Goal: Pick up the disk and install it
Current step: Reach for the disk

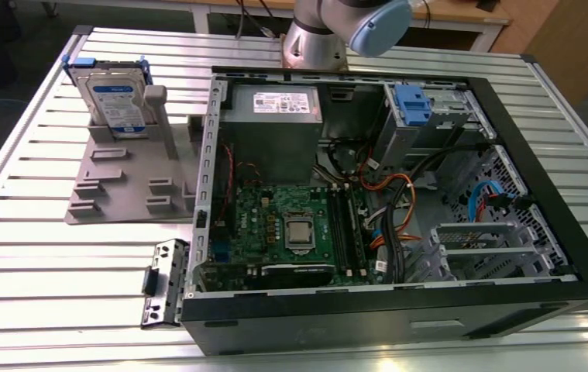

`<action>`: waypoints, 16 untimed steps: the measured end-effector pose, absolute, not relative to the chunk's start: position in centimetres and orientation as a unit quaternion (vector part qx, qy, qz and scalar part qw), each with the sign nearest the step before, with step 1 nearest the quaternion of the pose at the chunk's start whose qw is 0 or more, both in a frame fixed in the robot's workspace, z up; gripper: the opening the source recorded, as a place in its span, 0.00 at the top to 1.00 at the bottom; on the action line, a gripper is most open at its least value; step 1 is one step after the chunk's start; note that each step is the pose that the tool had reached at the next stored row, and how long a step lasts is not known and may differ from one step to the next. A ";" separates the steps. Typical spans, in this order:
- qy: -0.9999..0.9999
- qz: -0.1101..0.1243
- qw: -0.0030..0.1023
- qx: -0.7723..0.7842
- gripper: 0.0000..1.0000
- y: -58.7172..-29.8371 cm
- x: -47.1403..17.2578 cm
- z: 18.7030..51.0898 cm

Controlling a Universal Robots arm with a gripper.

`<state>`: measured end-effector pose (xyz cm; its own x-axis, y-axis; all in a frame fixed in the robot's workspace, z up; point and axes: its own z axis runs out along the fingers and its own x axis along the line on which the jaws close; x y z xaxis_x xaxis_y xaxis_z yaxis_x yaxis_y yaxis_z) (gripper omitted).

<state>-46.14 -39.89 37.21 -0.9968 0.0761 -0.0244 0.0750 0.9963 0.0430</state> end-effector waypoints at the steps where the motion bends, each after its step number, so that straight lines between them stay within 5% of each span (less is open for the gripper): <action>1: 0.999 0.021 0.013 0.038 0.90 -39.9 -46.0 37.2; 16: 0.999 0.016 0.011 0.038 0.90 -39.5 -40.8 36.2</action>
<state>-40.81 -39.51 36.23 -0.9969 0.0759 -0.0215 0.0752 0.9966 0.0338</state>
